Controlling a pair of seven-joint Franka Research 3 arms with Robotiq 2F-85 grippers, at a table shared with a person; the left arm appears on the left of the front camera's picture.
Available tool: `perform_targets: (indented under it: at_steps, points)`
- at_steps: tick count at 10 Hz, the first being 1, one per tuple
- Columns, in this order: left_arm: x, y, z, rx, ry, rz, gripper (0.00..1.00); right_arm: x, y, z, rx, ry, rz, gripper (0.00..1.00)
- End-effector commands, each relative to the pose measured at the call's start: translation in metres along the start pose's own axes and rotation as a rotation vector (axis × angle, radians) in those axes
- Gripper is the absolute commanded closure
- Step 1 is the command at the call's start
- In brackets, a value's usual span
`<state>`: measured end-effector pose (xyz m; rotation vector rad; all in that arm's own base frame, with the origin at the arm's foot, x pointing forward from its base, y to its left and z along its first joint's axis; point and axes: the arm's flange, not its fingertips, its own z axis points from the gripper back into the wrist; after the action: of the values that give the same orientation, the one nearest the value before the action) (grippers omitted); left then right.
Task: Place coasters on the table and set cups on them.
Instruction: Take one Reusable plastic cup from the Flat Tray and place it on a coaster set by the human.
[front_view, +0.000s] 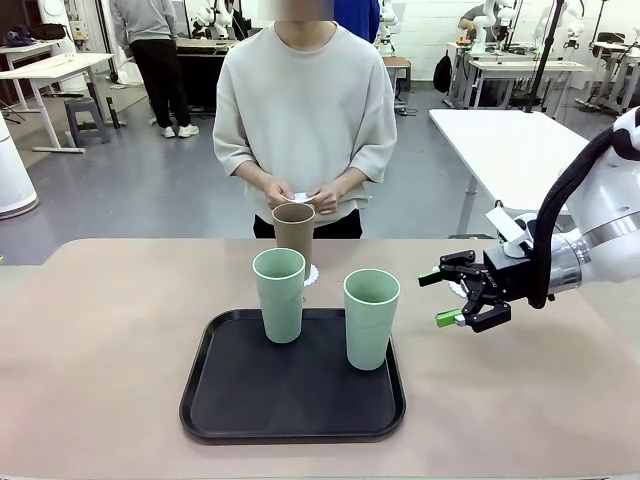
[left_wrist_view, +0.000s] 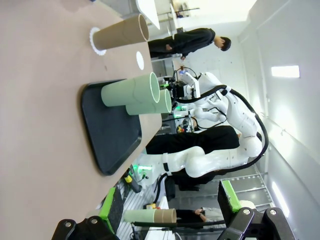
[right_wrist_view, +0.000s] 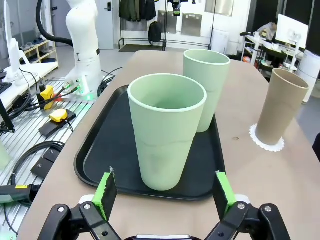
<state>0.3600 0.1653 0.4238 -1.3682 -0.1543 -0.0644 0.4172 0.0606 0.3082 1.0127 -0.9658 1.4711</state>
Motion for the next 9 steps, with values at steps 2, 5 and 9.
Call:
perform_targets:
  at_steps: [2, 5, 9]
  points:
    - [0.000, -0.002, 0.002, 0.002, -0.005, 0.003, 0.00, 0.002, 0.003, 0.000, 0.002, 0.001, 0.005, 0.00]
    - [0.000, -0.002, 0.002, 0.002, -0.005, 0.003, 0.00, -0.005, -0.011, -0.017, -0.053, -0.028, -0.051, 0.00]
    - [0.000, -0.002, 0.002, 0.002, -0.005, 0.003, 0.00, -0.010, -0.009, -0.044, -0.022, -0.004, -0.109, 0.00]
